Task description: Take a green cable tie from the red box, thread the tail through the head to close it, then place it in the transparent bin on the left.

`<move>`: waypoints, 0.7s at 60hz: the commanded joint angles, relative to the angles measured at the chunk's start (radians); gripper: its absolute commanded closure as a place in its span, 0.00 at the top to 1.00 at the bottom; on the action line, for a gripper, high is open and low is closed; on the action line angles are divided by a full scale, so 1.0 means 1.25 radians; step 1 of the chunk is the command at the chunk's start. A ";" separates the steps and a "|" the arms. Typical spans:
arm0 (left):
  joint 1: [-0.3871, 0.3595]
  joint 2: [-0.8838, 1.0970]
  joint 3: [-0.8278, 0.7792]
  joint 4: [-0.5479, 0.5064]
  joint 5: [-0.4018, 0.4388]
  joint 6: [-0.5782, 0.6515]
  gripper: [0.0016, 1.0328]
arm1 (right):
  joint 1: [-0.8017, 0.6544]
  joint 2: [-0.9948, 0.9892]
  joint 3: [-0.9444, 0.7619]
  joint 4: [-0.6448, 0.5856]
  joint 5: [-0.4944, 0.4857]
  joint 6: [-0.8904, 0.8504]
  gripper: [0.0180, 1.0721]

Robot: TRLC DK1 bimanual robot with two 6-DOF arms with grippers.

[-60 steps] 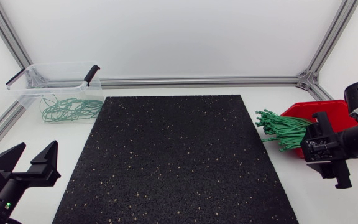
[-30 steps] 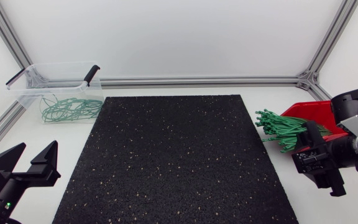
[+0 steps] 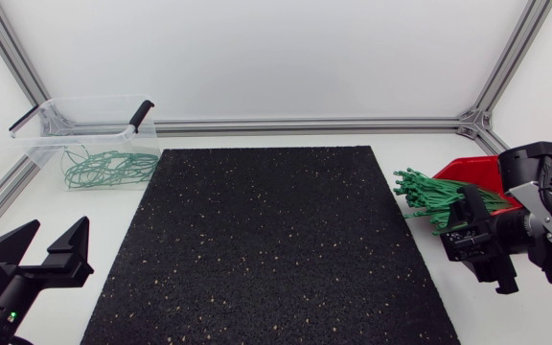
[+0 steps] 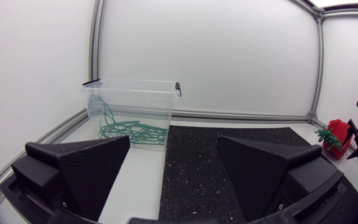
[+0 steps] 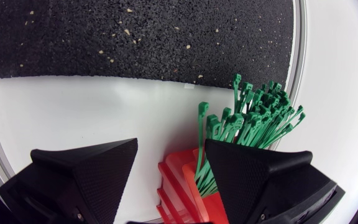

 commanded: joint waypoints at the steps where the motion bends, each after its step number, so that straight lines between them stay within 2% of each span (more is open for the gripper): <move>1: -0.007 -0.004 -0.028 -0.048 -0.010 -0.016 0.95 | 0.004 0.035 -0.014 0.022 0.009 -0.019 0.76; 25: -0.005 -0.005 -0.028 -0.048 -0.010 -0.016 0.95 | 0.001 0.064 -0.018 0.039 0.020 -0.015 0.75; 38: -0.004 -0.005 -0.028 -0.048 -0.010 -0.016 0.95 | -0.029 0.056 -0.025 0.054 0.024 -0.037 0.56; 42: -0.003 -0.005 -0.028 -0.048 -0.010 -0.016 0.95 | -0.031 0.045 -0.030 0.054 0.022 -0.041 0.55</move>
